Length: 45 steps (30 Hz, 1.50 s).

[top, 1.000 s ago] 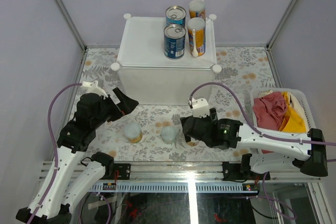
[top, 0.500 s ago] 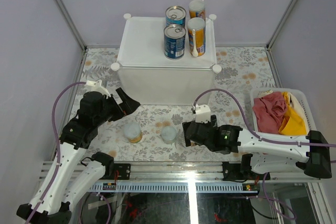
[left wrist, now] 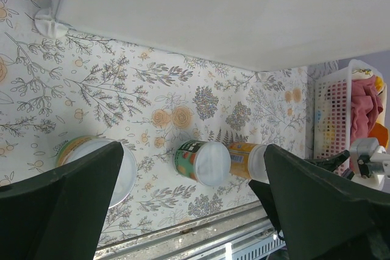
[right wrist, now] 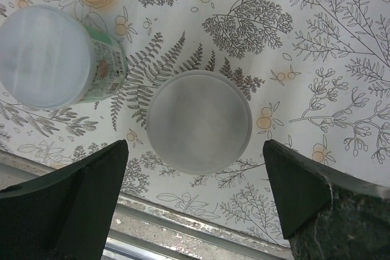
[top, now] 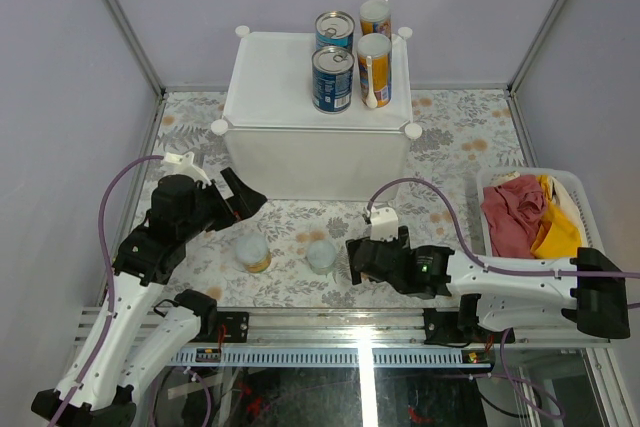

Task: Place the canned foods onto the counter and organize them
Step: Pick up the canned food from the center of the board.

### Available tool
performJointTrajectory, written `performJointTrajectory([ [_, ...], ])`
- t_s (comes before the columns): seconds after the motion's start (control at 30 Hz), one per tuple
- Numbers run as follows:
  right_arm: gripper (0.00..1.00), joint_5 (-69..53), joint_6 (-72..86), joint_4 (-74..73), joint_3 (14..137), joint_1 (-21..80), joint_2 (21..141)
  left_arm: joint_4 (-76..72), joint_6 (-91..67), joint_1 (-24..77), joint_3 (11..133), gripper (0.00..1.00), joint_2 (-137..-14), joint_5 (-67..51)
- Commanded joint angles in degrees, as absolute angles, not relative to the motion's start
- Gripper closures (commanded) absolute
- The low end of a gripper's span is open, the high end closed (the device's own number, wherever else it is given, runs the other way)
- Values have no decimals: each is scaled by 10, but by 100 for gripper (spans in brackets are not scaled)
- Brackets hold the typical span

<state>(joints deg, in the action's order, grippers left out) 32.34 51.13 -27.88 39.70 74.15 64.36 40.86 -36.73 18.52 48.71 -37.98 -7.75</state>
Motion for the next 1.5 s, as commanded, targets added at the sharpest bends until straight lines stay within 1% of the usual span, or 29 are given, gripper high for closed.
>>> performJointTrajectory([
  [0.0, 0, 349, 520, -239, 376, 746, 646, 393, -355, 181, 495, 0, -372, -91],
  [0.23, 0, 372, 506, -205, 350, 746, 645, 393, -359, 181, 493, 0, -368, -91],
  [0.53, 4, 388, 472, -149, 331, 746, 667, 393, -361, 181, 489, 0, -362, -87],
  [0.63, 8, 394, 462, -127, 323, 746, 669, 393, -361, 181, 489, 0, -360, -84],
  [0.7, 12, 399, 458, -117, 320, 746, 672, 393, -361, 181, 487, 0, -360, -84],
  [0.77, 20, 402, 454, -109, 319, 746, 674, 393, -362, 181, 487, 0, -359, -83],
  [0.8, 25, 403, 452, -107, 318, 746, 673, 393, -362, 181, 487, 0, -360, -83],
  [0.87, 41, 404, 451, -104, 315, 746, 670, 393, -362, 181, 487, 0, -360, -82],
  [0.9, 47, 404, 451, -103, 313, 746, 668, 393, -362, 181, 487, 0, -360, -81],
  [1.03, 63, 403, 451, -102, 307, 746, 656, 393, -362, 181, 486, 0, -360, -80],
  [1.1, 69, 402, 441, -97, 305, 747, 646, 392, -362, 181, 486, 0, -360, -81],
  [1.2, 74, 405, 412, -102, 321, 750, 639, 392, -361, 181, 486, 0, -361, -79],
  [1.47, 88, 413, 344, -181, 436, 761, 642, 389, -361, 181, 489, 0, -359, -67],
])
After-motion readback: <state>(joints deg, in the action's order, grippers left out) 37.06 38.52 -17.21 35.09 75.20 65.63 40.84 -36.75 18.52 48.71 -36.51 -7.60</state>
